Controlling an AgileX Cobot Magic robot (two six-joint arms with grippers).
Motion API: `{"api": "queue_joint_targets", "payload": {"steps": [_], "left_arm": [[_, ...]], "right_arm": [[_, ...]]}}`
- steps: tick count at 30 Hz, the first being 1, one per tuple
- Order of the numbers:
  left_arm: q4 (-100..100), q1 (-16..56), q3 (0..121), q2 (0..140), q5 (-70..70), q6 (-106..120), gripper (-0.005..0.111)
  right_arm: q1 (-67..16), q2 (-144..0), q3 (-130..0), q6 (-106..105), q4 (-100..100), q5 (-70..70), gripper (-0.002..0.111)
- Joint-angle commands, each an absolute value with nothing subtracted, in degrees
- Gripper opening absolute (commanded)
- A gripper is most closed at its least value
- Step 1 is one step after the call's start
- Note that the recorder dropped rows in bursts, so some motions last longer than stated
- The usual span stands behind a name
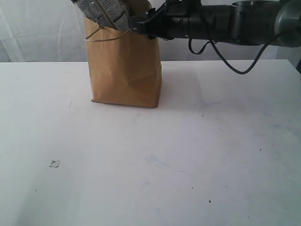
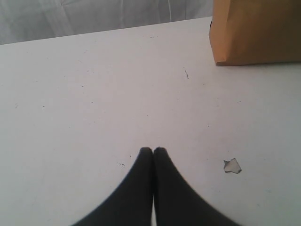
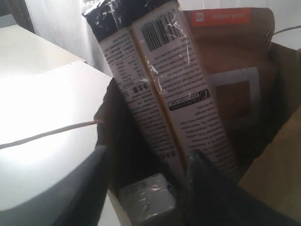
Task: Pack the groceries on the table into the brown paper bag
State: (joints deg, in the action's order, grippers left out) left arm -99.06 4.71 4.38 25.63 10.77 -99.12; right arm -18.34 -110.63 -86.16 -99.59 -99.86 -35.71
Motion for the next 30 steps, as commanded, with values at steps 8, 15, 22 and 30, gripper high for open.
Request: {"api": "queue_joint_targets", "payload": {"steps": [8,15,22,30], "left_arm": [[-99.95,4.72,4.0,25.26,10.67,-99.01,0.0],[-99.95,4.72,6.91,25.26,6.6,-99.03,0.0],[-99.95,4.72,16.08,25.26,5.41,-99.03,0.0],[-99.95,4.72,22.14,25.26,-4.35,-99.03,0.0]], "right_arm": [[-18.26,-107.49,-86.73,-95.16,-99.95,-35.39,0.051],[-17.76,-99.96,-86.73,-86.89,-86.8,-27.52,0.039],[-16.82,-91.54,-86.73,-64.62,-54.57,-24.91,0.019],[-12.2,-83.11,-86.73,-35.25,-15.51,-30.62,0.0]]}}
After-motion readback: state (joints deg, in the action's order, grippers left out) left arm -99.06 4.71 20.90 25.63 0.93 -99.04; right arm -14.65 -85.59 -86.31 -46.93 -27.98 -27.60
